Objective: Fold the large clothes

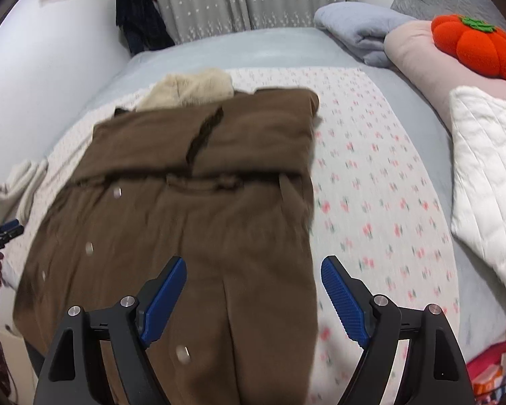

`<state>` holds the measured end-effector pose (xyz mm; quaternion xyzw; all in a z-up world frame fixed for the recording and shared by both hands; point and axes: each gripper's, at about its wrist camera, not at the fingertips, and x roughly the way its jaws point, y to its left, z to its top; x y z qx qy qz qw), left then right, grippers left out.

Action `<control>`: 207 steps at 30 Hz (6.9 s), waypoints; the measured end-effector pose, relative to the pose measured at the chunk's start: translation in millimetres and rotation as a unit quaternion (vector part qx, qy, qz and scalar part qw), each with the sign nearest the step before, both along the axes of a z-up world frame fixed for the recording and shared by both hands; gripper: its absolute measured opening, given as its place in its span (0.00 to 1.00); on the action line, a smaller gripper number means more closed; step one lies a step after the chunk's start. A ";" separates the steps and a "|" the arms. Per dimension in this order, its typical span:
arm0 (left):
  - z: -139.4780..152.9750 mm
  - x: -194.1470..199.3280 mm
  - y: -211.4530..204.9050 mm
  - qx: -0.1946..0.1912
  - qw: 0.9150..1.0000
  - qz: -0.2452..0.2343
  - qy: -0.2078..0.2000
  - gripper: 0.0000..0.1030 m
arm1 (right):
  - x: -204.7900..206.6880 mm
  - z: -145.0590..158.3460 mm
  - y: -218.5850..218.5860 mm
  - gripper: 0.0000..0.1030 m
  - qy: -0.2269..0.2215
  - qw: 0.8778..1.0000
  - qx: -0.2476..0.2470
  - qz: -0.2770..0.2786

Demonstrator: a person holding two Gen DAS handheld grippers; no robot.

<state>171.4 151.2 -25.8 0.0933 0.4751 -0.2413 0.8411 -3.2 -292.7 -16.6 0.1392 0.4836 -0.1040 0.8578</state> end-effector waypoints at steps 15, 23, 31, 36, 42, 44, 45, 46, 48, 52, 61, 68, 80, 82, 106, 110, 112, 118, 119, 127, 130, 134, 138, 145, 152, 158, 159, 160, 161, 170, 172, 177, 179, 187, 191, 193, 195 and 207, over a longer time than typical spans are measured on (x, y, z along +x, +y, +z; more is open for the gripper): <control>-60.5 -50.2 72.2 -0.074 0.988 0.072 0.115 0.98 | -62.8 -50.1 24.1 0.82 0.071 0.997 -0.005 -0.020; -68.9 -73.4 78.2 -0.107 0.987 0.051 0.111 0.98 | -82.8 -58.8 20.0 0.82 0.058 0.997 0.040 -0.032; -74.6 -80.7 89.3 -0.186 0.973 0.014 0.136 0.91 | -108.3 -69.1 14.1 0.82 0.036 0.991 0.127 -0.017; -78.8 -76.9 99.6 -0.259 0.950 0.021 0.175 0.63 | -108.2 -75.7 20.3 0.72 0.010 0.984 0.179 0.009; -87.0 -79.6 95.9 -0.292 0.936 0.004 0.197 0.56 | -96.6 -84.9 36.8 0.46 -0.003 0.970 0.236 0.057; -89.4 -81.4 93.4 -0.291 0.935 -0.002 0.204 0.46 | -94.5 -86.5 40.2 0.38 0.002 0.969 0.237 0.065; -89.7 -81.3 92.8 -0.289 0.934 -0.006 0.210 0.38 | -94.2 -86.5 40.2 0.33 0.002 0.968 0.242 0.068; -90.9 -81.9 91.5 -0.289 0.932 -0.008 0.218 0.34 | -94.8 -85.5 40.3 0.31 0.000 0.967 0.246 0.071; -92.3 -82.6 92.8 -0.307 0.921 -0.011 0.241 0.26 | -95.4 -84.7 40.4 0.24 -0.003 0.965 0.250 0.076; -81.0 -86.9 88.4 -0.361 0.898 -0.016 0.251 0.16 | -98.3 -76.9 41.7 0.14 -0.035 0.954 0.286 0.081; -20.5 -81.1 72.6 -0.449 0.875 -0.048 0.177 0.12 | -82.9 -9.8 41.4 0.11 -0.157 0.936 0.302 0.087; 27.4 -52.1 54.7 -0.485 0.864 -0.067 0.121 0.10 | -56.3 27.6 30.1 0.11 -0.213 0.926 0.299 0.091; 92.0 48.4 2.3 -0.480 0.874 -0.056 0.042 0.10 | 24.3 75.6 -20.1 0.11 -0.279 0.912 0.289 0.078; 98.4 70.9 -9.5 -0.471 0.880 -0.050 0.029 0.10 | 45.1 77.2 -33.7 0.11 -0.286 0.912 0.289 0.064; -22.1 305.6 -110.8 -0.264 0.957 0.109 0.054 0.27 | 255.7 -81.4 -187.8 0.22 -0.129 0.905 0.381 -0.141; -10.9 300.4 -106.0 -0.265 0.958 0.097 0.054 0.52 | 252.0 -58.5 -192.9 0.31 -0.123 0.920 0.355 -0.111; 4.5 290.2 -104.2 -0.255 0.963 0.090 0.020 0.65 | 244.0 -48.0 -201.6 0.38 -0.143 0.914 0.363 -0.114; 37.8 272.7 -101.1 -0.190 0.974 0.096 -0.082 0.80 | 211.7 -20.8 -219.3 0.61 -0.211 0.907 0.331 -0.150; 39.8 270.7 -103.3 -0.171 0.976 0.091 -0.099 0.80 | 211.5 -17.6 -216.1 0.61 -0.205 0.915 0.319 -0.141; 20.1 286.4 -137.4 -0.035 0.989 0.038 -0.136 0.83 | 251.2 -13.7 -168.6 0.66 -0.095 0.988 0.110 -0.045; 8.2 309.2 -145.3 -0.008 0.992 0.037 -0.119 0.83 | 275.9 -20.7 -158.1 0.69 -0.062 0.997 0.032 -0.030; -5.4 345.0 -144.7 -0.046 0.996 0.052 -0.047 0.78 | 305.8 -36.1 -166.9 0.63 -0.055 0.997 0.013 -0.047; -5.2 357.0 -143.8 -0.142 0.988 0.060 0.012 0.07 | 320.9 -43.2 -167.0 0.16 -0.064 0.996 0.030 -0.055; 9.5 338.3 -113.4 -0.233 0.965 0.107 -0.060 0.07 | 314.5 -35.1 -186.1 0.09 -0.121 0.988 0.019 -0.094; -80.4 367.0 -119.2 -0.182 0.972 0.150 0.018 0.20 | 342.8 -104.0 -172.5 0.15 -0.034 0.994 -0.007 -0.099; -58.6 357.2 -93.4 -0.153 0.966 0.208 0.024 0.42 | 326.8 -79.0 -174.8 0.29 -0.045 0.993 -0.006 -0.110; -51.1 352.1 -90.4 -0.150 0.966 0.209 0.016 0.47 | 320.2 -70.2 -173.2 0.32 -0.053 0.993 -0.007 -0.110; -41.9 346.0 -85.4 -0.146 0.967 0.208 0.001 0.48 | 314.7 -61.4 -171.6 0.34 -0.063 0.992 -0.010 -0.107; -29.1 336.4 -83.1 -0.139 0.968 0.206 -0.018 0.49 | 309.2 -52.4 -169.7 0.40 -0.073 0.992 -0.017 -0.106; 27.9 261.5 -164.2 -0.128 0.985 0.049 -0.101 0.80 | 319.9 -9.5 -92.1 0.63 -0.109 0.988 -0.108 -0.033; 17.2 263.5 -178.1 -0.109 0.989 0.040 -0.094 0.80 | 328.1 -23.5 -92.2 0.63 -0.092 0.990 -0.105 -0.036; -32.4 284.4 -159.0 -0.102 0.990 0.086 -0.036 0.80 | 317.9 -78.4 -148.9 0.63 -0.052 0.992 -0.013 -0.117; -43.1 290.1 -141.4 -0.139 0.985 0.102 -0.020 0.80 | 307.4 -95.2 -174.8 0.67 -0.066 0.984 0.059 -0.156; -31.8 279.9 -130.6 -0.126 0.983 0.132 -0.008 0.80 | 284.8 -76.0 -172.2 0.75 -0.078 0.983 0.057 -0.157; -14.3 248.7 -116.5 -0.111 0.985 0.129 -0.008 0.83 | 259.0 -45.0 -148.1 0.78 -0.089 0.990 0.022 -0.106; -8.7 235.0 -108.6 -0.114 0.985 0.130 -0.005 0.85 | 244.2 -35.4 -136.1 0.80 -0.081 0.993 -0.001 -0.085; -3.3 216.1 -97.4 -0.122 0.983 0.135 0.001 0.86 | 229.1 -29.2 -124.3 0.80 -0.073 0.995 -0.023 -0.069; -5.3 133.7 -49.6 -0.167 0.965 0.200 0.038 0.96 | 169.9 -8.1 -23.9 0.81 -0.056 0.991 -0.123 -0.004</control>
